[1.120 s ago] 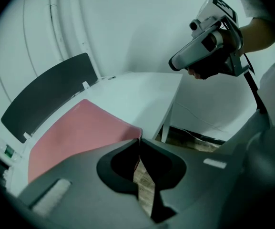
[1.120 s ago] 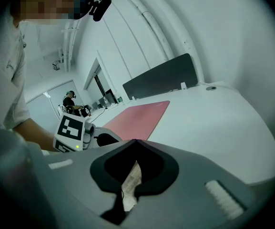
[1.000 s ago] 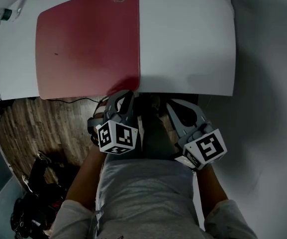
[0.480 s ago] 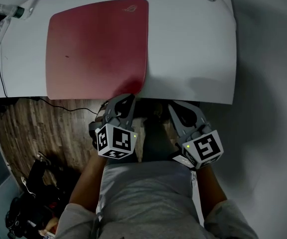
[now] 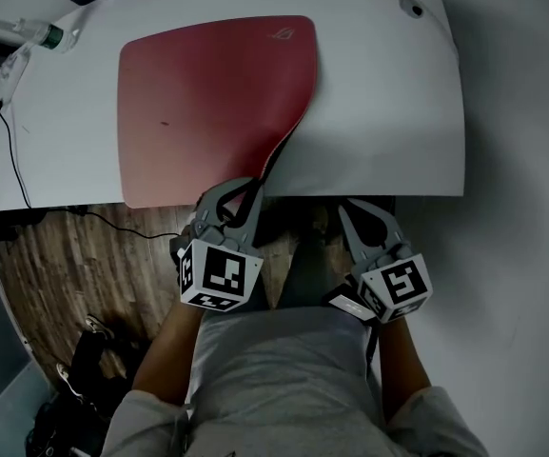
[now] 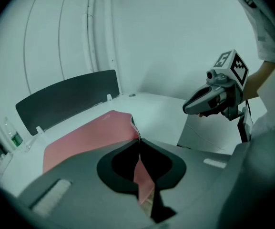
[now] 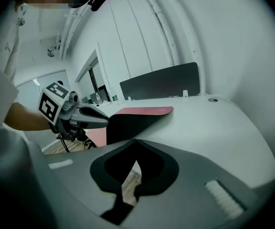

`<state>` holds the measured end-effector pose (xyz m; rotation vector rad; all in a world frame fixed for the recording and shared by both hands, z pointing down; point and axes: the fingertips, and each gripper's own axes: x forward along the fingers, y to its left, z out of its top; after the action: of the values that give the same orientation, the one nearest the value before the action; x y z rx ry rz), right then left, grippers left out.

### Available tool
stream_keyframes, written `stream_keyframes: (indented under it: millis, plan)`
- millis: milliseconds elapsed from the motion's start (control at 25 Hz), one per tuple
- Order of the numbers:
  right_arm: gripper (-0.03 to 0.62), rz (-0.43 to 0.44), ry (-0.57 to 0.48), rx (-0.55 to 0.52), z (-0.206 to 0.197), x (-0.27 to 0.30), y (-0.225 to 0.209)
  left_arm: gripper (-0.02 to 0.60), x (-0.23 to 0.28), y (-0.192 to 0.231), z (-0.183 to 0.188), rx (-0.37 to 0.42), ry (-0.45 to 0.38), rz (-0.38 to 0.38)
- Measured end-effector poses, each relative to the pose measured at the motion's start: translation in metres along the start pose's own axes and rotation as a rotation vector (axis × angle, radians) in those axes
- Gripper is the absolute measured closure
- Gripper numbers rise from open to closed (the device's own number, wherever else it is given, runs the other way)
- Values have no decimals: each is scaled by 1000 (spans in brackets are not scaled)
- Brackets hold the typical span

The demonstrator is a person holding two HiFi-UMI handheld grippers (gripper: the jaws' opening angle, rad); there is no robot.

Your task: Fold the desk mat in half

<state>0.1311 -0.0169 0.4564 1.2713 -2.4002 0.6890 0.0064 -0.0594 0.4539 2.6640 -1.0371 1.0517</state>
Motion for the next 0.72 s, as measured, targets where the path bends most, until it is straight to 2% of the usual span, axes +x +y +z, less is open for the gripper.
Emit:
stream_keyframes:
  millis: [320, 720]
  plan:
    - [586, -32, -20, -42, 28, 27, 36, 549, -40, 46, -14, -2, -34, 10]
    - [586, -24, 0, -91, 40, 72, 77, 548, -74, 97, -54, -50, -45, 40]
